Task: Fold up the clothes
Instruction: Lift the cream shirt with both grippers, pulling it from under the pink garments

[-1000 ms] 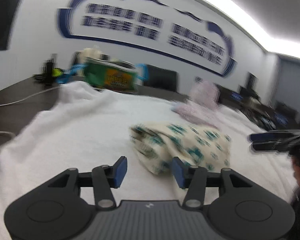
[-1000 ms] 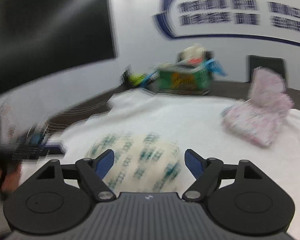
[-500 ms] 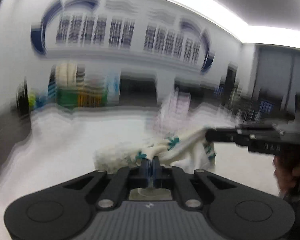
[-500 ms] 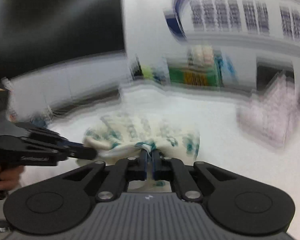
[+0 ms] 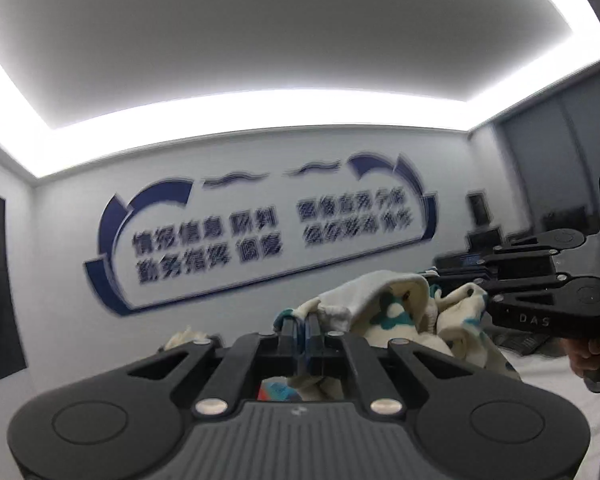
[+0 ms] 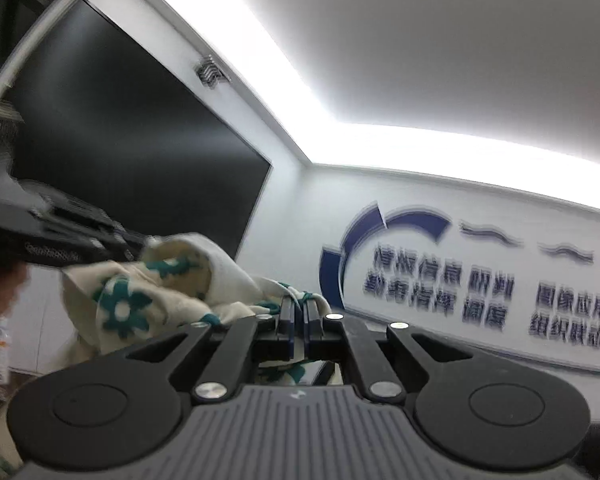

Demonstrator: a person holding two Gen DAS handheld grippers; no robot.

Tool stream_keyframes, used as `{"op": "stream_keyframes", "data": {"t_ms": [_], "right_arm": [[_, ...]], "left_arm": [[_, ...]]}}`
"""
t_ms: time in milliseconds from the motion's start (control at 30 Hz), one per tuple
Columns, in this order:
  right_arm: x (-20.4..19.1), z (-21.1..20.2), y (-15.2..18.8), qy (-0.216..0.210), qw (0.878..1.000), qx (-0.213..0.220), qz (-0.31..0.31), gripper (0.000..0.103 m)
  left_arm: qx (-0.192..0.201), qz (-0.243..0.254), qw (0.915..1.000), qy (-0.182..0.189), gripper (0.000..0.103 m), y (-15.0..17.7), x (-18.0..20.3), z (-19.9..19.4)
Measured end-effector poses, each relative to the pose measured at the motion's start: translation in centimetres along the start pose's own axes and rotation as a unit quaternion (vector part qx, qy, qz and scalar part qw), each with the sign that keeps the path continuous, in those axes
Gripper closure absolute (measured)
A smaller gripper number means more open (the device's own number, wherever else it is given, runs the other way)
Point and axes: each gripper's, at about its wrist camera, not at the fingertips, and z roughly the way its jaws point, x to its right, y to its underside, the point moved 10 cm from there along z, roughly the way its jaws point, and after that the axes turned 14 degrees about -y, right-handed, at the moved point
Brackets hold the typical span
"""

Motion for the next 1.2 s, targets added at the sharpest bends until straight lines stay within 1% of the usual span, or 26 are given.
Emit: {"op": "stream_keyframes", "data": {"t_ms": [67,100,167,267,400,500,667,733,800,867,900,967,1000,1033,1100,1167,1200], "right_arm": [[1.8,2.6,0.4,0.013,1.0,-0.019,0.01,0.1],[2.7,3.9,0.6,0.02,0.999,-0.029,0.015,0.1],[3.0,4.8,-0.3,0.016,0.999,-0.019,0.019,0.1],[1.3,3.3,-3.6,0.012,1.0,0.017,-0.014,0.1],[-1.5,0.5,-6.7,-0.001,0.998,0.049,-0.041,0.1],[-3.9,-1.4,-7.5,-0.011,0.997,0.053,-0.054,0.1],[-7.0,-2.6,-9.0,-0.034,0.996,0.048,-0.066,0.1],[-7.7,-3.0,-9.0,-0.04,0.996,0.046,-0.065,0.1],[-7.7,-3.4,-8.5,-0.037,0.997,0.045,-0.056,0.1],[-5.6,-2.5,-7.3,-0.013,0.998,0.032,-0.048,0.1],[-5.3,-2.3,-7.1,-0.003,0.998,0.028,-0.053,0.1],[-5.2,-2.0,-6.9,0.014,0.997,0.024,-0.066,0.1],[-5.1,-1.9,-6.8,0.022,0.997,0.021,-0.073,0.1],[-5.0,-1.8,-6.7,0.031,0.996,0.019,-0.08,0.1],[-4.9,-1.6,-6.5,0.048,0.994,0.014,-0.093,0.1],[-4.7,-1.4,-6.4,0.065,0.992,0.009,-0.106,0.1],[-4.7,-1.3,-6.3,0.074,0.991,0.007,-0.113,0.1]], "left_arm": [[-0.011,0.002,0.9997,-0.019,0.101,-0.1,-0.6,2.3],[-0.007,0.005,0.9996,-0.026,0.101,-0.5,-0.7,2.6],[0.006,0.007,0.9993,-0.037,0.101,-1.6,-1.1,2.5],[0.045,0.001,0.9983,-0.038,0.101,-4.2,-2.0,0.0],[0.073,-0.005,0.9966,-0.037,0.101,-6.2,-3.2,-3.9],[0.087,-0.002,0.9953,-0.042,0.101,-7.2,-3.7,-6.9],[0.098,0.012,0.9932,-0.061,0.101,-8.3,-4.0,-10.5],[0.092,0.012,0.9941,-0.057,0.1,-7.8,-4.0,-10.8],[0.073,0.008,0.9964,-0.042,0.1,-6.3,-3.2,-9.9],[0.04,0.016,0.9987,-0.028,0.1,-3.5,-0.6,-7.9],[0.028,0.032,0.9988,-0.023,0.1,-2.1,1.3,-7.0],[0.019,0.043,0.9988,-0.014,0.1,0.5,4.8,-5.0],[0.023,0.034,0.9991,-0.009,0.1,1.2,6.4,-4.5],[0.03,0.01,0.9995,-0.006,0.1,1.5,7.2,-4.2],[0.039,-0.047,0.9981,-0.005,0.1,1.3,7.5,-3.8],[0.025,-0.085,0.9961,0.005,0.1,1.3,7.0,-3.4],[0.016,-0.091,0.9956,0.013,0.1,1.4,6.7,-3.1]]}}
